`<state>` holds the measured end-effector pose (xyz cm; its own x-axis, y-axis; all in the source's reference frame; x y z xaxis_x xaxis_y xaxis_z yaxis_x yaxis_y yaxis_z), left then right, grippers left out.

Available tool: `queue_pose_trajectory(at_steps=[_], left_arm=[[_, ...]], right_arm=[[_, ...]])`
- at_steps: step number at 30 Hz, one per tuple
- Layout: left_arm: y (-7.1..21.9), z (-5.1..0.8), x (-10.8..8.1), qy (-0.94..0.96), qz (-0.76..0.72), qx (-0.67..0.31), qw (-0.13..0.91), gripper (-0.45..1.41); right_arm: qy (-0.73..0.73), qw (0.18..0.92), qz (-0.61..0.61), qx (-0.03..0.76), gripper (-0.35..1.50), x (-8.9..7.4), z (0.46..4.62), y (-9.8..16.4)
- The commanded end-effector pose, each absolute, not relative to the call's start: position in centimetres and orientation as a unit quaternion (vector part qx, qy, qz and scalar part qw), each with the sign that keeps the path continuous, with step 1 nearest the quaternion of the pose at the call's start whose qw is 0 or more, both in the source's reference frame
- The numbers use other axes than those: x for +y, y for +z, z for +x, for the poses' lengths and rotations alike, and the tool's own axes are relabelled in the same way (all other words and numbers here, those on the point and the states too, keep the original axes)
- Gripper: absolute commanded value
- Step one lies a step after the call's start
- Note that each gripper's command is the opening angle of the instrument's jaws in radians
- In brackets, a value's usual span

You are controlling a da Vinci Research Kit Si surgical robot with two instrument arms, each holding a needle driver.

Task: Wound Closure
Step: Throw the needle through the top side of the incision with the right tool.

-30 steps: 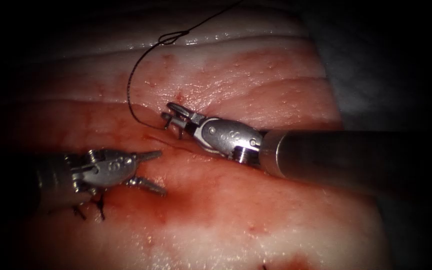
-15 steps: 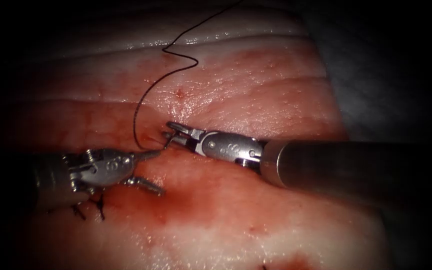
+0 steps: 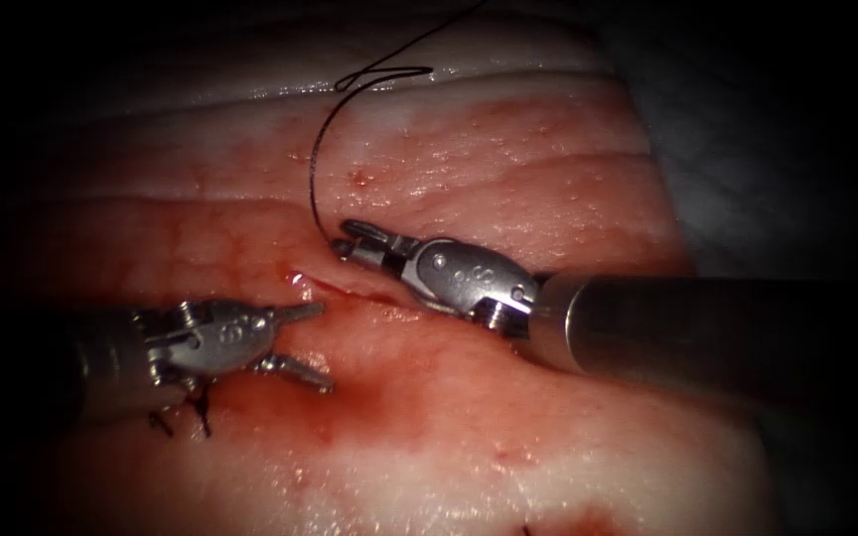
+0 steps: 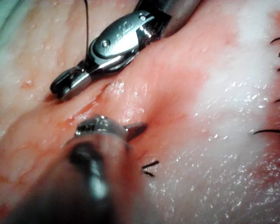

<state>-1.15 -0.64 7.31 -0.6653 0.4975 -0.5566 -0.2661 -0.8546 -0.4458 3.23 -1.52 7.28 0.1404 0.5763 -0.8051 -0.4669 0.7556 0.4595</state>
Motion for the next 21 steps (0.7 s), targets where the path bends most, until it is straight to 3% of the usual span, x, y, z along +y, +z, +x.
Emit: queue_pose_trajectory(at_steps=[1, 21], left_arm=[[7.38, -1.2, -0.64, 0.897, -0.351, -0.165, 0.212, 0.51], [7.51, -1.19, -0.79, 0.904, -0.336, -0.177, 0.195, 0.51]], right_arm=[[0.35, 0.749, 0.046, 0.561, -0.35, -1.4, 3.32, 7.3], [0.499, 0.668, 0.153, 0.531, -0.35, -1.03, 3.36, 7.19]])
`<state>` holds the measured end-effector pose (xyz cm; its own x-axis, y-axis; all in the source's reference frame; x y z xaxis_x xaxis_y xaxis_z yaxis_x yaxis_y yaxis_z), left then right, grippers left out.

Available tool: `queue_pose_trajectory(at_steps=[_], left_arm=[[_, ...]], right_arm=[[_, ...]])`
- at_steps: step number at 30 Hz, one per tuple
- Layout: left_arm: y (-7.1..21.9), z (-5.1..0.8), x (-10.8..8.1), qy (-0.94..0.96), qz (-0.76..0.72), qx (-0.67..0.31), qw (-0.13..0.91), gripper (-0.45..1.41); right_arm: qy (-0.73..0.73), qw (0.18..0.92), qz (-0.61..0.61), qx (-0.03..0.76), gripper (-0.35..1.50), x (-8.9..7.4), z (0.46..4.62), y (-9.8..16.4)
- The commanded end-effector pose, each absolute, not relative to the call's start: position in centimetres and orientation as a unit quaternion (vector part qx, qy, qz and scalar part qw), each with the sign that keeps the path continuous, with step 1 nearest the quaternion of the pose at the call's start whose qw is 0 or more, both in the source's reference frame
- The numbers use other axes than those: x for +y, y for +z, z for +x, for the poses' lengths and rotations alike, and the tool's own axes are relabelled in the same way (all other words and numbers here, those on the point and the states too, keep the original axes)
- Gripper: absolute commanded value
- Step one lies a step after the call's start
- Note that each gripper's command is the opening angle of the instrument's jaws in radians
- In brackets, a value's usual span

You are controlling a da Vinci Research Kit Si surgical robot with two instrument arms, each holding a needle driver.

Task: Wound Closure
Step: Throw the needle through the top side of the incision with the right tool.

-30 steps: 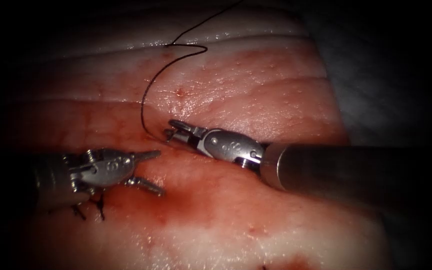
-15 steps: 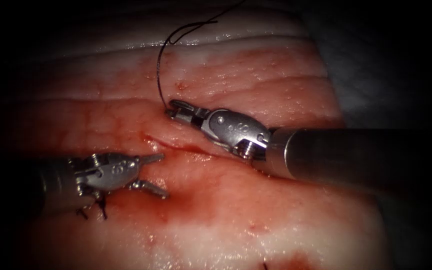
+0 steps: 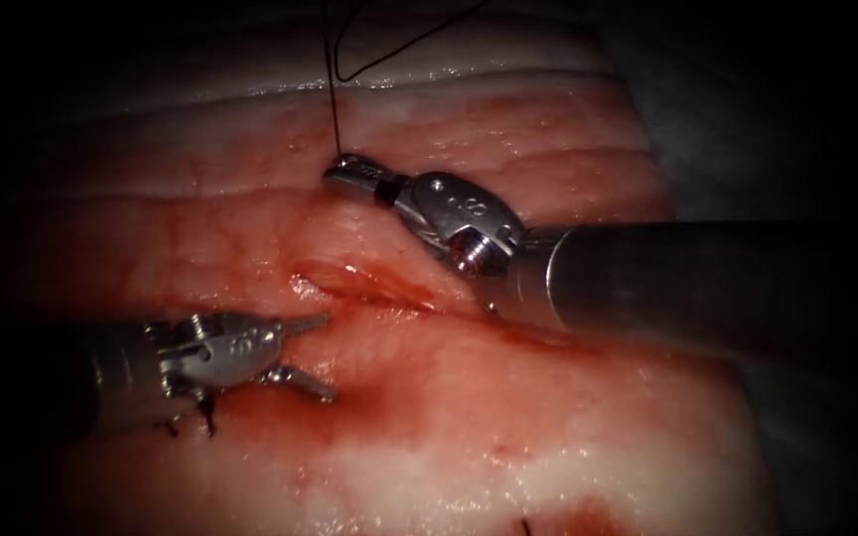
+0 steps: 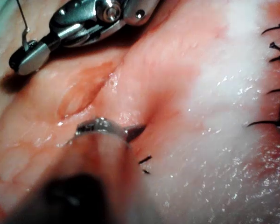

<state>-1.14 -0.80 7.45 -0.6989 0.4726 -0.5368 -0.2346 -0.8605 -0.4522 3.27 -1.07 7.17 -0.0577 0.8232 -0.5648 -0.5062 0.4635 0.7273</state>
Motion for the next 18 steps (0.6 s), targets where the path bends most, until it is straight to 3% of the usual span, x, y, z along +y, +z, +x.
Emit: queue_pose_trajectory(at_steps=[1, 18], left_arm=[[7.51, -1.19, -0.79, 0.904, -0.336, -0.177, 0.195, 0.51], [7.54, -1.17, -0.76, 0.904, -0.337, -0.178, 0.194, 0.51]], right_arm=[[0.51, 0.662, 0.164, 0.525, -0.35, -1.03, 3.36, 7.19], [0.627, 0.515, 0.35, 0.469, -0.35, -1.08, 3.4, 7.08]])
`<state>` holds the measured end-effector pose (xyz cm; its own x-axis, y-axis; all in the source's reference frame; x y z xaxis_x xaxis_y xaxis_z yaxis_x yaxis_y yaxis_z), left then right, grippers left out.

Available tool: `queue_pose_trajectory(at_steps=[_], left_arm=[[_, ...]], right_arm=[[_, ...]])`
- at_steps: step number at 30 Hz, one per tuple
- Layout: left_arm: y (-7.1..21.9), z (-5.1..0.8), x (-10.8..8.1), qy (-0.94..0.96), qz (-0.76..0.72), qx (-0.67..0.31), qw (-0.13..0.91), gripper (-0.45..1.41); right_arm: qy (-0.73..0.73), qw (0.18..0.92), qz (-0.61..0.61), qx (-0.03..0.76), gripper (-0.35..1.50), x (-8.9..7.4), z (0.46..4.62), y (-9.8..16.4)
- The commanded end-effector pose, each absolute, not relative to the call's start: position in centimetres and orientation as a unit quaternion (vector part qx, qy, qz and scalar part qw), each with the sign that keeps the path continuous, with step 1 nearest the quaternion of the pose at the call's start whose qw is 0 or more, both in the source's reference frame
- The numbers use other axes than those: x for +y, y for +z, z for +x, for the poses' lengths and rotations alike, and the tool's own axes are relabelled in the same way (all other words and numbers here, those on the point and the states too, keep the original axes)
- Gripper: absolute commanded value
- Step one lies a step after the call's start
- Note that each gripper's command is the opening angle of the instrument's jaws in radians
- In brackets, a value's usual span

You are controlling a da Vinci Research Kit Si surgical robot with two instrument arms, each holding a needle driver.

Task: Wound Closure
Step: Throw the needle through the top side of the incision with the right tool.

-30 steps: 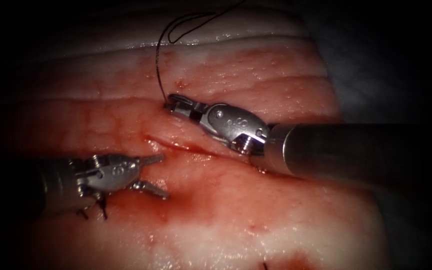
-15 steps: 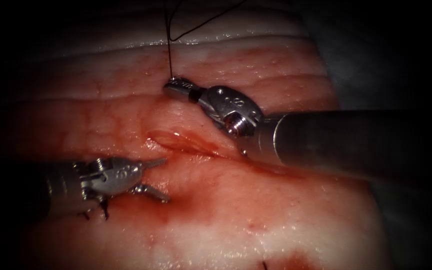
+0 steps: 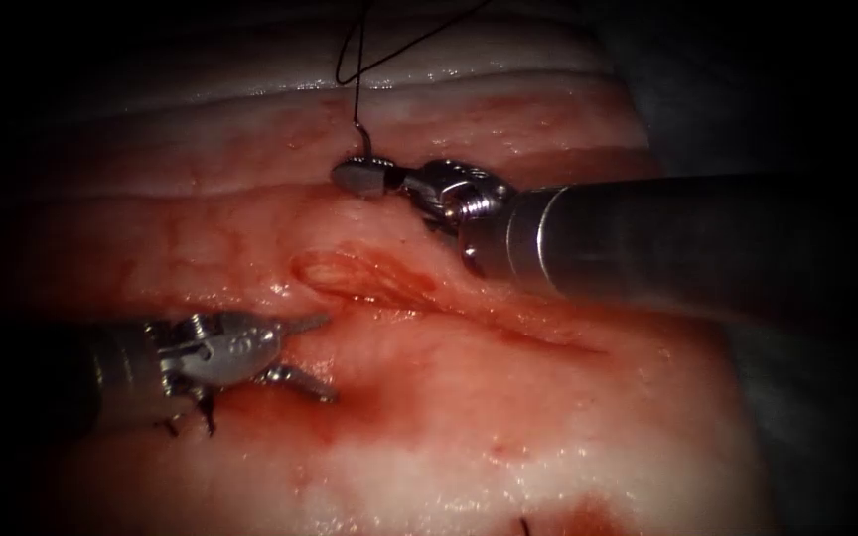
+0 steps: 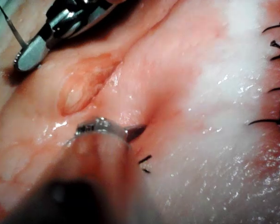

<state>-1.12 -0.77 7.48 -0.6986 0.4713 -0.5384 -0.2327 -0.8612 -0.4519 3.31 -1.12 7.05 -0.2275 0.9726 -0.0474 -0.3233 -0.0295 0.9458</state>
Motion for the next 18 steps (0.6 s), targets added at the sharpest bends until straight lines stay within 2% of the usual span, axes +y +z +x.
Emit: queue_pose_trajectory(at_steps=[1, 13, 18], left_arm=[[7.55, -1.17, -0.76, 0.904, -0.337, -0.178, 0.194, 0.51], [7.54, -1.16, -0.75, 0.904, -0.337, -0.179, 0.194, 0.51], [7.53, -1.15, -0.74, 0.904, -0.337, -0.18, 0.193, 0.51]], right_arm=[[0.627, 0.512, 0.356, 0.467, -0.35, -1.09, 3.41, 7.07], [0.611, 0.472, 0.457, 0.442, -0.35, -1.28, 3.54, 6.93], [0.616, 0.471, 0.451, 0.442, -0.35, -1.29, 3.56, 6.91]])
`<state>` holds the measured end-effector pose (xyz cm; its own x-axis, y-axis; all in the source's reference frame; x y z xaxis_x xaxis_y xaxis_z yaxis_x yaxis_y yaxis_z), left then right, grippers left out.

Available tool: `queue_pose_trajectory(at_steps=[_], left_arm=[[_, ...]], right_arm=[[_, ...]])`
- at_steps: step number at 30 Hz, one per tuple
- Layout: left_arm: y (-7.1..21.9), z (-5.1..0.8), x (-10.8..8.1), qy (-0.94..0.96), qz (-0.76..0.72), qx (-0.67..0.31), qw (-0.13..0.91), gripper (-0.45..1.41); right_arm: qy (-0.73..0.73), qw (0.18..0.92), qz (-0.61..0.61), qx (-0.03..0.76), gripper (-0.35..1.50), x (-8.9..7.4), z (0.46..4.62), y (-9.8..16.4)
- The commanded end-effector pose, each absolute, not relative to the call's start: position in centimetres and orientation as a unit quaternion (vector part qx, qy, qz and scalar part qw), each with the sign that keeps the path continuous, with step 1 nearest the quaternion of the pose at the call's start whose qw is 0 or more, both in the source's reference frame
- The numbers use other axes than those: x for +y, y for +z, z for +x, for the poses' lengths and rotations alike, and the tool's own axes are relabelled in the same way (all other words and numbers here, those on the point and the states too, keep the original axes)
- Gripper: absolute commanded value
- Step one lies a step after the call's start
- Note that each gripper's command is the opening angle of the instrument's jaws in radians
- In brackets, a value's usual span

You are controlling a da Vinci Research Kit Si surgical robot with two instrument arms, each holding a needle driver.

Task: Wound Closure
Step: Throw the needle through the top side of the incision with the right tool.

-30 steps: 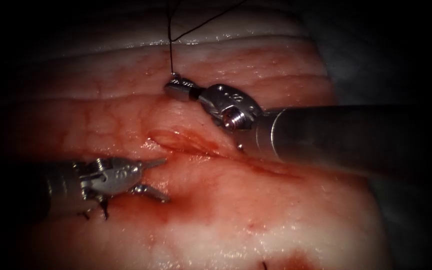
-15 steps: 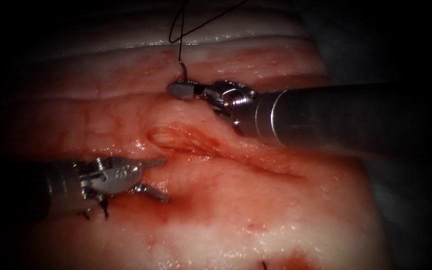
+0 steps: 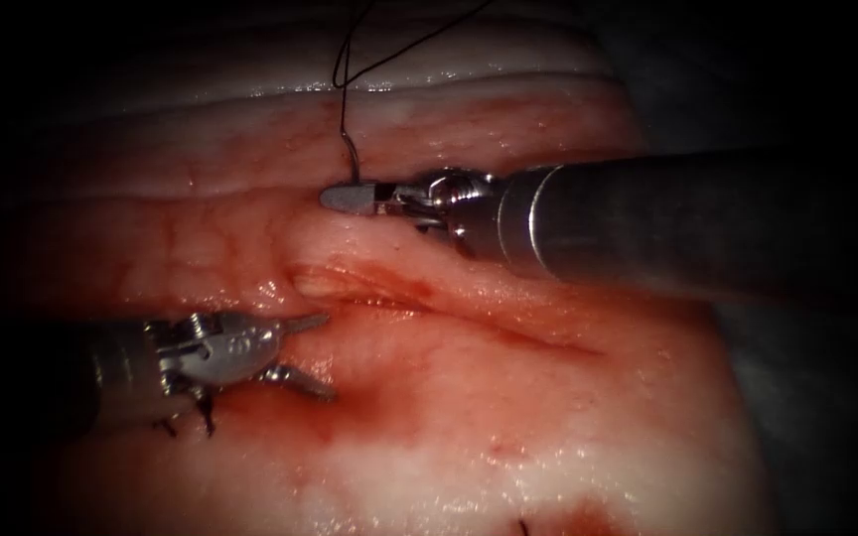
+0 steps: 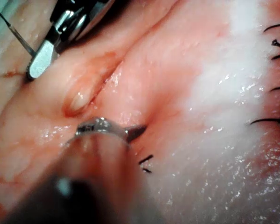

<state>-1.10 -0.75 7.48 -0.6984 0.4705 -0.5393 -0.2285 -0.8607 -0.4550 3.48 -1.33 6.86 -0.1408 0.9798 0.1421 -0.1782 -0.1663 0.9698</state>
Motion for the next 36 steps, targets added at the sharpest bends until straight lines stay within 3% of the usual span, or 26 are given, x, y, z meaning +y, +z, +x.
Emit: queue_pose_trajectory(at_steps=[1, 4, 6, 9, 11, 15, 26, 33, 36], left_arm=[[7.52, -1.15, -0.74, 0.904, -0.337, -0.18, 0.194, 0.53], [7.51, -1.15, -0.75, 0.904, -0.337, -0.18, 0.194, 0.53], [7.5, -1.15, -0.75, 0.904, -0.337, -0.18, 0.194, 0.53], [7.5, -1.15, -0.76, 0.904, -0.337, -0.18, 0.194, 0.53], [7.5, -1.15, -0.75, 0.904, -0.337, -0.18, 0.194, 0.53], [7.49, -1.15, -0.76, 0.904, -0.337, -0.18, 0.194, 0.53], [7.48, -1.15, -0.77, 0.904, -0.337, -0.18, 0.194, 0.53], [7.47, -1.16, -0.78, 0.904, -0.337, -0.18, 0.195, 0.53], [7.47, -1.16, -0.78, 0.904, -0.337, -0.18, 0.195, 0.53]], right_arm=[[0.625, 0.462, 0.442, 0.447, -0.35, -1.26, 3.56, 6.92], [0.62, 0.462, 0.409, 0.485, -0.35, -1.17, 3.56, 6.97], [0.62, 0.471, 0.387, 0.494, -0.03, -1.12, 3.53, 7.01], [0.611, 0.501, 0.337, 0.512, 0.26, -1.05, 3.5, 7.06], [0.604, 0.521, 0.298, 0.524, 0.54, -0.99, 3.47, 7.09], [0.588, 0.554, 0.234, 0.541, 0.83, -0.9, 3.42, 7.11], [0.534, 0.642, 0.083, 0.543, 0.93, -0.71, 3.23, 7.0], [0.528, 0.65, 0.057, 0.544, 0.79, -0.68, 3.22, 6.91], [0.529, 0.646, 0.056, 0.548, 0.61, -0.67, 3.23, 6.88]])
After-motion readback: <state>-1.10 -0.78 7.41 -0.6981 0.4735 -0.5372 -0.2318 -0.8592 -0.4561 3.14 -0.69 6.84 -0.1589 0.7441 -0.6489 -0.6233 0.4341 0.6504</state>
